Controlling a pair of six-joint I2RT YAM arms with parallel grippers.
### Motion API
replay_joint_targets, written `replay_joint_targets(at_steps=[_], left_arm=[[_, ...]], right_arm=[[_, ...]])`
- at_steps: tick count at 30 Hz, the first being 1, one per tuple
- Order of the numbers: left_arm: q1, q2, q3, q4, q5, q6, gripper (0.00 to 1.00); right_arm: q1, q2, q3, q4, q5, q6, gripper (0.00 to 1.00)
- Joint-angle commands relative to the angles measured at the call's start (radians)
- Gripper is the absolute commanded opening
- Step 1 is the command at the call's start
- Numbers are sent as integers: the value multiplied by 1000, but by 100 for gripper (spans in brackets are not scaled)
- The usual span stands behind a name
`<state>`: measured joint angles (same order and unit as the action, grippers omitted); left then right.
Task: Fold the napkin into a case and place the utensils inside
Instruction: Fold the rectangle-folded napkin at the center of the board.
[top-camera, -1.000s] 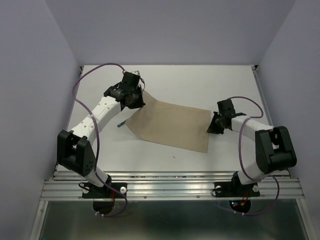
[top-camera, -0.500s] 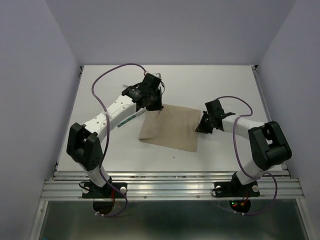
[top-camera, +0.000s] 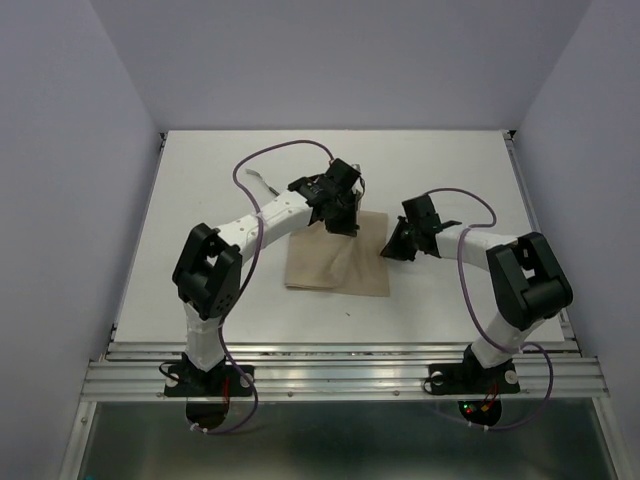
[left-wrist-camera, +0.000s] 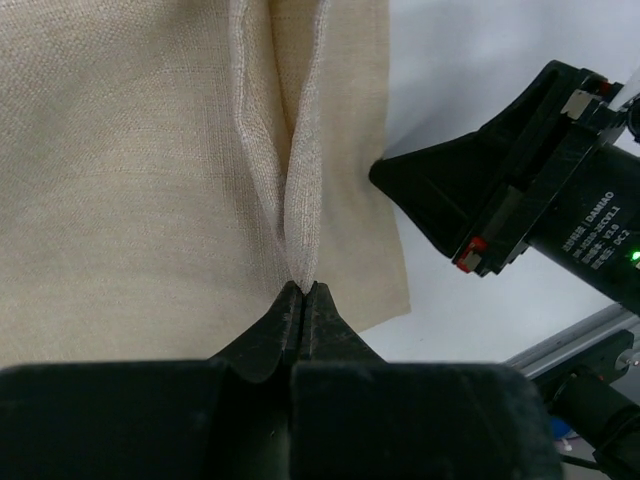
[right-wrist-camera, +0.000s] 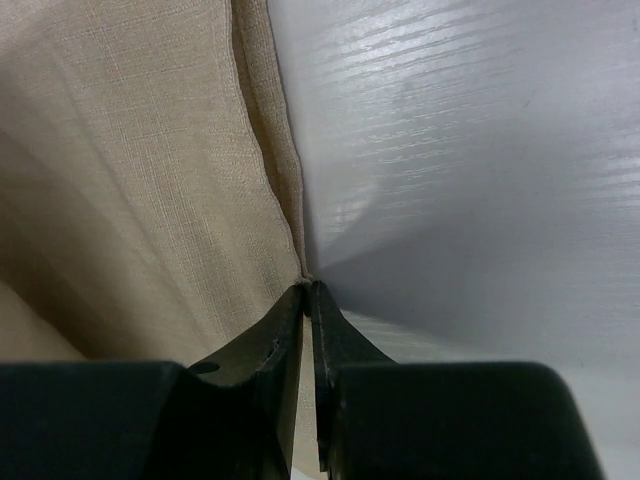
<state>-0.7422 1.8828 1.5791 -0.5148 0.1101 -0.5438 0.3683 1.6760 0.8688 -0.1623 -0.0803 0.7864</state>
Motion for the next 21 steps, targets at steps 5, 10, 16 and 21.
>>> replay_joint_targets(at_steps=[5,10,16,21], left_arm=[[-13,91,111,38,72,-27,0],[-11,154,153,39,85,-54,0],[-11,176,188,36,82,-70,0],[-11,133,179,4,63,-44,0]], right_arm=[[17,44,6,-6,13,14,14],[17,44,6,-6,16,16,14],[17,36,-7,-8,22,16,14],[17,27,-13,-25,50,16,14]])
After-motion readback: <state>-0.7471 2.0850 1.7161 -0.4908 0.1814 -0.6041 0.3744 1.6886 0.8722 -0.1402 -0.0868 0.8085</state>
